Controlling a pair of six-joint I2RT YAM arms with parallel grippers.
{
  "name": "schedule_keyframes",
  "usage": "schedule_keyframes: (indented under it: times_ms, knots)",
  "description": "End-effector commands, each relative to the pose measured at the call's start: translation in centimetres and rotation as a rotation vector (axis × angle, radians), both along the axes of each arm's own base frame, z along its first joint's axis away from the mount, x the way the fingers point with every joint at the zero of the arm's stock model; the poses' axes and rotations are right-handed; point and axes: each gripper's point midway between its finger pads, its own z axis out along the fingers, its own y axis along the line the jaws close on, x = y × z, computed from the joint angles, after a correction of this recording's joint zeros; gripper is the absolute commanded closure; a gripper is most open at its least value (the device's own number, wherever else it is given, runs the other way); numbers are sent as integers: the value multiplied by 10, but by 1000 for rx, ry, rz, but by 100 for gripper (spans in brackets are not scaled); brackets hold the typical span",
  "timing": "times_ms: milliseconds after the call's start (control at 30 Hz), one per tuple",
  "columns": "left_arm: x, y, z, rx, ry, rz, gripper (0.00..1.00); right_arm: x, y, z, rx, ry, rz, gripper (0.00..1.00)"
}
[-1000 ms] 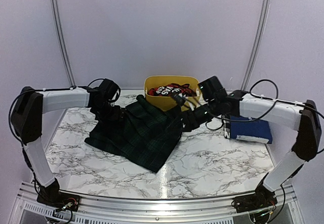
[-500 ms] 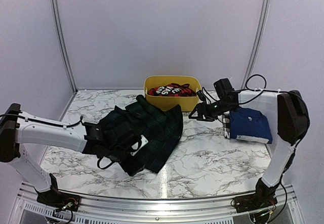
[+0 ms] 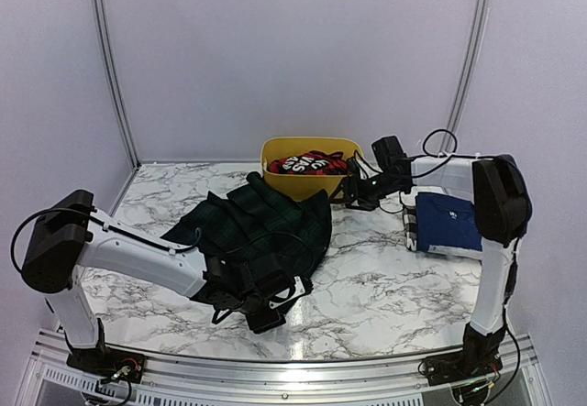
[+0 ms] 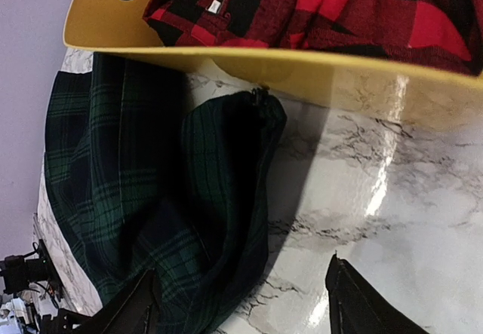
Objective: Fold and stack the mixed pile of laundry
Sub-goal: Pick up the rectangle-folded tank top from the center of the board.
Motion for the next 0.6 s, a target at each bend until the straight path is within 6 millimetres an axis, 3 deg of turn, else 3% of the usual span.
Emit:
schedule_keyframes:
  times_ms: [0, 200, 300, 367, 433, 533, 567]
  knots:
    - [15, -8, 0, 25, -101, -35, 34, 17, 19, 0, 1, -16, -7, 28]
    - [24, -13, 5, 16, -132, -14, 65, 25, 36, -21, -47, 0, -3, 28]
    - [26, -15, 14, -16, -129, 4, 80, 34, 39, -29, -53, 10, -19, 35]
    - [26, -15, 20, -34, -127, 12, 91, 39, 41, -30, -56, 9, -22, 47]
    - [26, -15, 30, -60, -131, 23, 100, 42, 45, -24, -40, 4, -18, 68]
    - [31, -13, 60, -130, -158, 63, 100, 41, 56, 16, 25, -49, 0, 100]
    - [33, -11, 73, -158, -169, 85, 100, 41, 61, 37, 48, -84, 1, 100]
